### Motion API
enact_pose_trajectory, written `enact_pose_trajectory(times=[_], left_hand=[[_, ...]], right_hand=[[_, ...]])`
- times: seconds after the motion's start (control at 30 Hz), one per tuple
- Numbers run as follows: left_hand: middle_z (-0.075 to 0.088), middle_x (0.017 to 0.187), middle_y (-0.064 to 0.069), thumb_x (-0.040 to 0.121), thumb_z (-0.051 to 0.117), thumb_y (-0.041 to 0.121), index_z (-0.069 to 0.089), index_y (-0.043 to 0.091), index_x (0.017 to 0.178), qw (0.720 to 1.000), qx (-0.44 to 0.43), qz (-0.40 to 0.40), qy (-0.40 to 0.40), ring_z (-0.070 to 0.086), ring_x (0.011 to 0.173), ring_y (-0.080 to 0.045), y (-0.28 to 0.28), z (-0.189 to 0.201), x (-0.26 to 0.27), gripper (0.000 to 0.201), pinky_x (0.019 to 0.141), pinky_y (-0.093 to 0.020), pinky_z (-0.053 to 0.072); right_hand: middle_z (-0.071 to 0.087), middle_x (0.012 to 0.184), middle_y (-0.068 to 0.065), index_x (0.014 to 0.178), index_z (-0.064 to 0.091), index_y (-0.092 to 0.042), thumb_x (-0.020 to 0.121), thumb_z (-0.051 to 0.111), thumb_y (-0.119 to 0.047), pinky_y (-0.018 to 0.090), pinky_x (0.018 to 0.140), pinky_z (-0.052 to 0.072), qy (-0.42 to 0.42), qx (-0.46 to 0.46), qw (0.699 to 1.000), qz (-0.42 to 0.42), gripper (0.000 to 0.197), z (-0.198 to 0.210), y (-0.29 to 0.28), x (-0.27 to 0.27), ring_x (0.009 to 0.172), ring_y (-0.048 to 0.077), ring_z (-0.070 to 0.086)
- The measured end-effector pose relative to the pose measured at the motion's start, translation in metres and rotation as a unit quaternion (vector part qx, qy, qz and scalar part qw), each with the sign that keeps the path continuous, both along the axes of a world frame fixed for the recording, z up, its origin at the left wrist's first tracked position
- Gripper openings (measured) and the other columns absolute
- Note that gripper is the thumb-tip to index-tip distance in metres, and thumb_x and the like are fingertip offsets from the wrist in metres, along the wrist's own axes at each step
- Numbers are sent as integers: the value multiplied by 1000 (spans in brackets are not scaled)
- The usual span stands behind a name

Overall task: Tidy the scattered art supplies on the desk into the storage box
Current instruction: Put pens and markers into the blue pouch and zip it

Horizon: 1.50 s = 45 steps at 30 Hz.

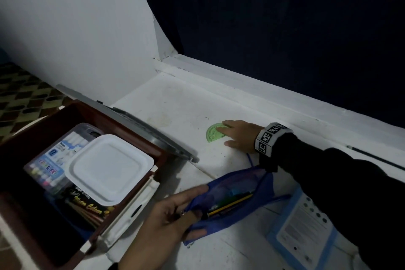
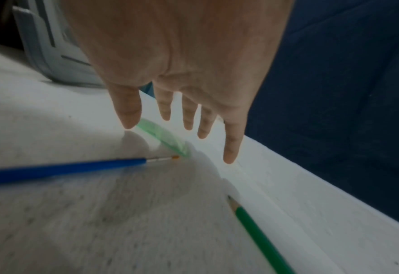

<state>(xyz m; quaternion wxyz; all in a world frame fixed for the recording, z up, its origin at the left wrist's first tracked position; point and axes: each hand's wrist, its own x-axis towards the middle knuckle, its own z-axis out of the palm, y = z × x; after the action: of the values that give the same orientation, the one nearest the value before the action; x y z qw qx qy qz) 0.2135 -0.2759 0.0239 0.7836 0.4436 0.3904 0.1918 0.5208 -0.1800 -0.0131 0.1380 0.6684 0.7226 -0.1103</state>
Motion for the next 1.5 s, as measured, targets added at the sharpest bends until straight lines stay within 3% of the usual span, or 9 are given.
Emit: enact_pose_trajectory(times=[0.13,0.33,0.53,0.77,0.83,1.0,1.17,1.33,1.5], left_hand=[[72,109,-20,91,54,-14,73,16,111,1000,9,-3,5,69,92,-24,0,-1,-1,40,69,-31,62],[75,108,-11,92,55,-11,72,21,113,999,19,-18,32,69,96,-23,-2,-1,1,41,84,-38,60],[77,105,-5,93,55,-9,70,22,114,998,27,-24,50,72,90,-13,-6,0,-1,40,68,-26,59],[75,108,-11,93,46,-17,69,11,118,998,34,-46,30,72,89,-15,-9,14,0,44,61,-20,55],[76,104,-11,94,44,-16,69,9,115,998,34,-53,17,74,84,-15,-13,21,1,42,60,-19,55],[74,113,-12,92,47,-12,71,8,118,997,34,-69,-25,69,108,-28,-29,30,3,41,99,-44,51],[72,112,-21,82,32,-23,70,-4,112,992,-44,-86,-85,72,99,-34,-54,41,9,52,66,-34,61],[73,108,-20,82,31,-22,77,0,98,984,-73,-138,-82,73,94,-31,-82,47,20,54,63,-34,62],[74,108,-18,82,30,-21,74,-1,107,977,-84,-180,-74,74,91,-28,-109,46,34,54,66,-35,63]], right_hand=[[48,126,9,133,47,-16,97,52,-33,40,84,49,-10,69,997,27,40,12,-12,-6,109,30,55],[58,112,16,118,56,-4,97,48,-18,33,68,43,-94,71,993,28,26,16,-33,-24,94,34,63],[63,108,14,114,60,-6,93,46,-11,30,65,35,-98,89,991,-25,25,41,-57,-37,92,34,64],[62,81,5,91,62,-12,89,51,-13,32,51,38,-13,283,959,-10,11,101,-118,-56,67,31,60],[60,84,1,97,61,-16,92,47,-19,35,55,45,43,312,949,11,15,115,-148,-68,71,25,58],[64,90,2,105,65,-17,95,43,-24,36,64,52,98,297,949,34,25,110,-226,-94,78,23,61],[63,103,-1,105,66,-21,98,44,-32,38,76,52,84,272,958,19,26,96,-289,-101,92,18,59],[55,119,-4,123,60,-24,102,41,-41,34,89,45,128,351,923,-94,32,92,-346,-86,111,14,51],[44,132,-20,142,31,-45,90,38,-72,23,101,41,202,193,939,-202,58,85,-403,-74,121,-1,43]])
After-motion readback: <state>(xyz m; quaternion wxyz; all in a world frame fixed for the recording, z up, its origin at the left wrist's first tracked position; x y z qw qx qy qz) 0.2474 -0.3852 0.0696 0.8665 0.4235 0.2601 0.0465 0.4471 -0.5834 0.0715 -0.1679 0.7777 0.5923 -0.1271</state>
